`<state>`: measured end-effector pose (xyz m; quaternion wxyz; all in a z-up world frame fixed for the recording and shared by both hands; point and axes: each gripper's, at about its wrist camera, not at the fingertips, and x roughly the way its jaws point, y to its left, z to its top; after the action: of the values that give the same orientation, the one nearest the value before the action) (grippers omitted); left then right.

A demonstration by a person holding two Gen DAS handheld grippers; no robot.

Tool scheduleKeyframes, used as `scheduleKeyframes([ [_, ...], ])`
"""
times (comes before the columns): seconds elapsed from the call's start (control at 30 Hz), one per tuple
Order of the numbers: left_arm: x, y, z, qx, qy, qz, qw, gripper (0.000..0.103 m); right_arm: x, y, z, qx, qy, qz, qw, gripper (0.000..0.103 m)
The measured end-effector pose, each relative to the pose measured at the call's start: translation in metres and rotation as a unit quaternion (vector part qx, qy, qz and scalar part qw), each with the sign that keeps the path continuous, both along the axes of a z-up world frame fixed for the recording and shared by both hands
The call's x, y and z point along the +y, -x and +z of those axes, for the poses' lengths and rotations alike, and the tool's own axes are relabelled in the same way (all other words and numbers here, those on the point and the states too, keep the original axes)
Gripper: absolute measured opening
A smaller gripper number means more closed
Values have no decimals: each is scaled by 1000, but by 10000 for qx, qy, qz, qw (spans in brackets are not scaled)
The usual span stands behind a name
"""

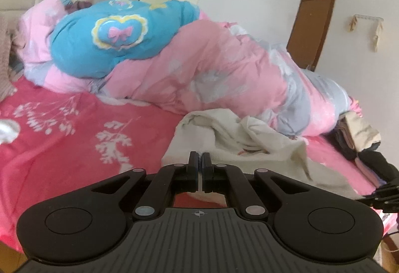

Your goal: Fold clothes

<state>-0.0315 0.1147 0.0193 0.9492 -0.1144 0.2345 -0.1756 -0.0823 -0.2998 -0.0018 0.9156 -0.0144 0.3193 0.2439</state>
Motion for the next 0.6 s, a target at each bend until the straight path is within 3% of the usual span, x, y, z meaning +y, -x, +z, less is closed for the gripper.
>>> scheduleKeyframes([
  [0.1, 8, -14, -17, 468, 111, 45, 9988, 0, -9, -8, -14, 280, 242, -349, 9987, 5],
  [0.17, 10, -24, -32, 810, 80, 92, 9966, 0, -10, -14, -25, 450, 486, -612, 9959, 13],
  [0.27, 8, -23, -43, 842, -222, 198, 9960, 0, -6, -6, -24, 391, 522, -696, 9954, 27],
  [0.33, 9, -21, -44, 798, -191, 209, 9964, 0, 3, 6, -17, 145, 794, -741, 9940, 31],
  [0.5, 11, -18, -47, 752, -120, 250, 9968, 0, 42, 27, -8, -396, 1086, -189, 9931, 36],
  [0.6, 11, -16, -47, 718, -29, 291, 9970, 1, 95, 28, -27, -734, 1357, 527, 9866, 37],
])
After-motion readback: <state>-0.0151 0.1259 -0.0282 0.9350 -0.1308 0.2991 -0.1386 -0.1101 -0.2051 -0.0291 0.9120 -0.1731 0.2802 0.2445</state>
